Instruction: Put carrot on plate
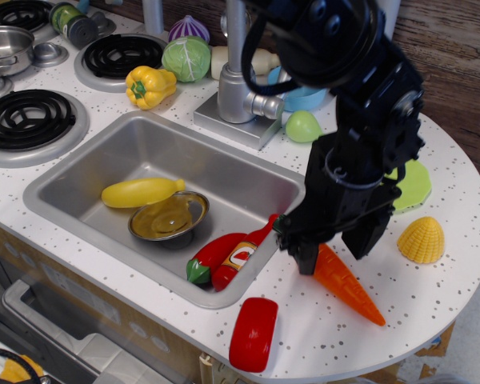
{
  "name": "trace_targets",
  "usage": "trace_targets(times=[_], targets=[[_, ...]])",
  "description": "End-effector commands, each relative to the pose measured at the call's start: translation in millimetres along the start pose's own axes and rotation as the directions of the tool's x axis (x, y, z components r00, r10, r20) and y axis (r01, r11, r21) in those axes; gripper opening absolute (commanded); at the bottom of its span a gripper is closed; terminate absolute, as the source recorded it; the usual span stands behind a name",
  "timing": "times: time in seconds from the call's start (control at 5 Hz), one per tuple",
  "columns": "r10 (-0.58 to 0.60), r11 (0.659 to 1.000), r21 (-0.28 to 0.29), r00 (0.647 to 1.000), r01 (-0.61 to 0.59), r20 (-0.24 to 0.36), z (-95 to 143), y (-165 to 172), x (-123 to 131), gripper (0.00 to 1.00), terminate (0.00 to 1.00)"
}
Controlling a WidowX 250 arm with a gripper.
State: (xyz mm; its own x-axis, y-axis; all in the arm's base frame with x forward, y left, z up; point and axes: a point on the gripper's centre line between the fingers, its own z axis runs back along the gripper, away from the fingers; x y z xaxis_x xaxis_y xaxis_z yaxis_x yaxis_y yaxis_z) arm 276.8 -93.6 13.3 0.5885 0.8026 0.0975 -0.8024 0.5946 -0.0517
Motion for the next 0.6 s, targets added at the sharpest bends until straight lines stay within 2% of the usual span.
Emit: trace_targets(times=[0.0,0.2,0.4], targets=[[0.016,0.997,-0.071,1.000,-0.017,-0.024,-3.8,-0.1,0.9,1.00,0.00],[0.017,0.996,-0.091,0.999,-0.020,-0.036,-7.0,1.0,0.7,1.00,0.00],[0.021,0.998,-0.060,1.000,-0.022,-0.019,-5.8,-0.6,0.3,0.00,0.00]])
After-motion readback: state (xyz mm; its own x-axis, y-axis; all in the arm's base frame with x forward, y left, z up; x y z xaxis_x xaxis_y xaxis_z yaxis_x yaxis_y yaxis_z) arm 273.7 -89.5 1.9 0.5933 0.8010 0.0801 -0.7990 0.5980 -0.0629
